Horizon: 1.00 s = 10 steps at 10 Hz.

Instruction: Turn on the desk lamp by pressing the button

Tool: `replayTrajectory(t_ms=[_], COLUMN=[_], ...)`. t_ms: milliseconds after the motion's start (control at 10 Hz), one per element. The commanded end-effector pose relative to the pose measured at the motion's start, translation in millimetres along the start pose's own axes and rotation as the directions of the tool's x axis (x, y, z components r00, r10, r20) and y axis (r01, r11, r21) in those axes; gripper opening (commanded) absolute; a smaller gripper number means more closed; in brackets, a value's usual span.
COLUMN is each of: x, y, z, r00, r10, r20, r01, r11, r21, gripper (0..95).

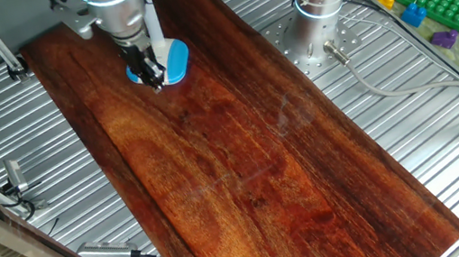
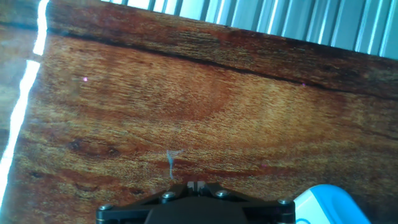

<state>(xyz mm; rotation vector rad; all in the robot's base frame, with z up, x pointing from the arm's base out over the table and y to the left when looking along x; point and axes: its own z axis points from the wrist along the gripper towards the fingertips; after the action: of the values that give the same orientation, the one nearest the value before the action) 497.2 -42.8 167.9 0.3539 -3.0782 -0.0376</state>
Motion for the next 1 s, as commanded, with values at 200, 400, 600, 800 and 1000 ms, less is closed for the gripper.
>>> replayTrajectory(t_ms=[200, 400, 600, 800, 1000], x=[3.6, 2.8, 3.0, 4.4, 7.8], y=[-5.7, -10.4, -15.4, -20.0, -24.5], z=[1.0, 3.8, 6.9, 9.0, 12.1], r00=[0.996, 0.990, 0.977, 0.966, 0.958], r10=[-0.016, -0.018, -0.011, -0.009, -0.007], r20=[-0.089, -0.139, -0.214, -0.260, -0.285], r01=[0.014, 0.013, 0.002, 0.001, 0.003], r11=[1.000, 0.999, 0.999, 1.000, 1.000], r21=[-0.021, -0.031, -0.040, -0.030, -0.015], gripper=[95.0, 95.0, 95.0, 95.0, 95.0])
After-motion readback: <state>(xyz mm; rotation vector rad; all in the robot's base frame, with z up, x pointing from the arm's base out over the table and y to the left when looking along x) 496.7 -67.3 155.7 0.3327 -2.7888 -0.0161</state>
